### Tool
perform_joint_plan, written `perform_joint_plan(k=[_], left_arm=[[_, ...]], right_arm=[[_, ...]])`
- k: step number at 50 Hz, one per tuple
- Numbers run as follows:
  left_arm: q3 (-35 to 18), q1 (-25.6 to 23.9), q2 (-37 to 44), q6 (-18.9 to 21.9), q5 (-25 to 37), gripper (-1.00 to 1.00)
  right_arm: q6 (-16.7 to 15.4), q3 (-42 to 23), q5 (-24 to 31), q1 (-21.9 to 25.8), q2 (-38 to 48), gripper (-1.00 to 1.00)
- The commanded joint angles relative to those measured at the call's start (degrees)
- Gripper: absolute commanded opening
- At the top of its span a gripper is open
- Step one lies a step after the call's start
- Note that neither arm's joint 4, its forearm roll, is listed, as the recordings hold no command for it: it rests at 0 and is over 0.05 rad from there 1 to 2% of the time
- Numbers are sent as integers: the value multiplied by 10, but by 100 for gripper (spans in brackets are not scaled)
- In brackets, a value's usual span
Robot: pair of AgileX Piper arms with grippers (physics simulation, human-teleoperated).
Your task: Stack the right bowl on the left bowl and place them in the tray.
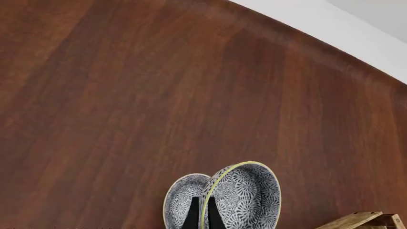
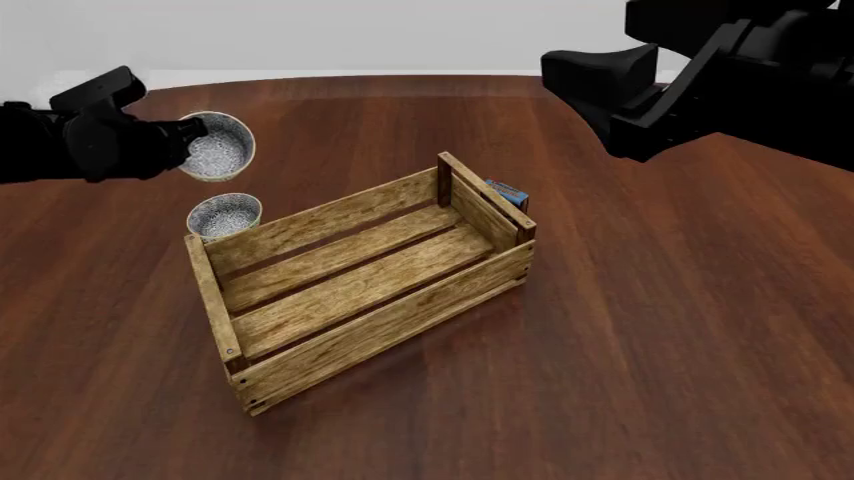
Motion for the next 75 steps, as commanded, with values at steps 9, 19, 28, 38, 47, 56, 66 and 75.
perform_joint_plan(k=[9, 19, 28, 38, 47, 56, 66, 75], left_arm=[[11, 6, 36, -10, -30, -100], [21, 5, 57, -17, -46, -100], [22, 10, 74, -17, -55, -100], [18, 13, 95, -20, -63, -100], [15, 15, 101, -21, -61, -100], [14, 15, 113, -24, -66, -100], [14, 13, 116, -26, -65, -100], [18, 10, 110, -28, -64, 100]], right_arm=[[0, 0, 0, 0, 0, 100], [0, 0, 0, 0, 1, 100], [0, 1, -1, 2, 1, 100], [1, 2, -2, 2, 2, 100], [1, 1, -1, 2, 1, 100], [0, 2, -1, 2, 1, 100], [0, 2, -2, 2, 1, 100], [0, 1, 0, 3, 0, 100]])
